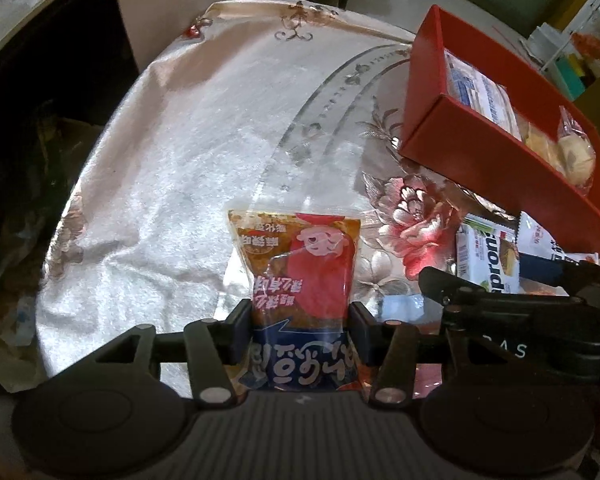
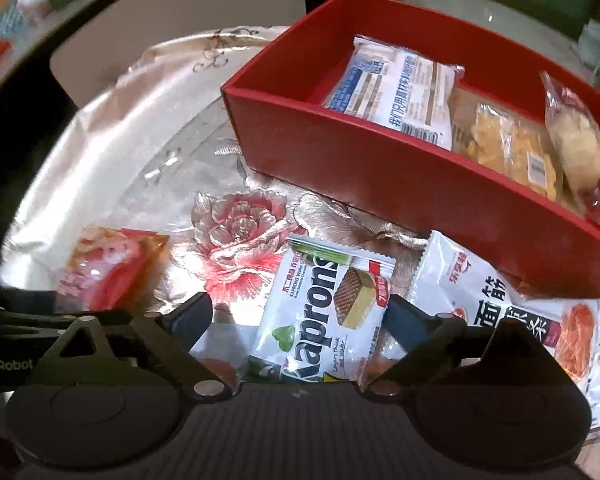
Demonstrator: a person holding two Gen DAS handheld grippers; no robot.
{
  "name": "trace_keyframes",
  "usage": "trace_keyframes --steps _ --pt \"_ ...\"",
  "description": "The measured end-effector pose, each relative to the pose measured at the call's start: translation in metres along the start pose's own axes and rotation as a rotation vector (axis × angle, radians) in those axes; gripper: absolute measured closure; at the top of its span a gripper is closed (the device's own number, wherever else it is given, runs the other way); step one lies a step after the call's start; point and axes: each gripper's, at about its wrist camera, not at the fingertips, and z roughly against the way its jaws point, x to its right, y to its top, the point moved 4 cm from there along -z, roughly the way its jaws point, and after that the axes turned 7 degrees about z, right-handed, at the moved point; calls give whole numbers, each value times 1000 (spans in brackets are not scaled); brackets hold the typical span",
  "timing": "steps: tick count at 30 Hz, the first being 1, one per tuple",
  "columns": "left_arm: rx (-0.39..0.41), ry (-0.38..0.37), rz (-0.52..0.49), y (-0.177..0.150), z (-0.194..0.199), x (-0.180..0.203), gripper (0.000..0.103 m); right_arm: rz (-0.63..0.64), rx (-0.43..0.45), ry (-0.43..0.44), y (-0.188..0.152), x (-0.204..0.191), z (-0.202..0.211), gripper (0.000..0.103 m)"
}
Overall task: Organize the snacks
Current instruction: 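Grasp the Kaprons wafer pack with the right gripper while the left grasps the red-blue snack bag, then carry the Kaprons pack and red-blue bag over the red box with both grippers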
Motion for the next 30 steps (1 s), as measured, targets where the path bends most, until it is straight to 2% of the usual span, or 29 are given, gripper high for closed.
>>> trace_keyframes --steps 1,5,7,9,11,12,14,15,21,30 --pt "2 5 -2 0 -1 -2 55 -1 3 -12 0 -1 -1 3" --pt "23 37 -32 -4 0 -3 55 -2 30 -26 -2 -2 -3 0" --pt "42 67 -56 -10 0 -3 49 31 29 -33 -4 -5 -4 0" --pt "63 80 -58 -14 0 -4 47 70 20 -42 -5 -8 -4 0" --pt "60 97 -86 -16 0 -1 49 89 20 -58 -7 -10 -1 4" --pt "54 93 -88 -17 1 -1 51 86 14 -60 -7 -10 1 10" --pt "42 71 -76 -18 3 -1 55 85 10 -62 -9 -9 7 23" --pt "36 60 -69 -19 5 -2 56 78 11 -58 -10 -8 11 34" --pt "47 12 -52 -22 17 2 57 17 9 -34 -22 6 27 35" --pt "121 -112 -43 -9 48 16 57 -66 127 -14 -24 22 76 35"
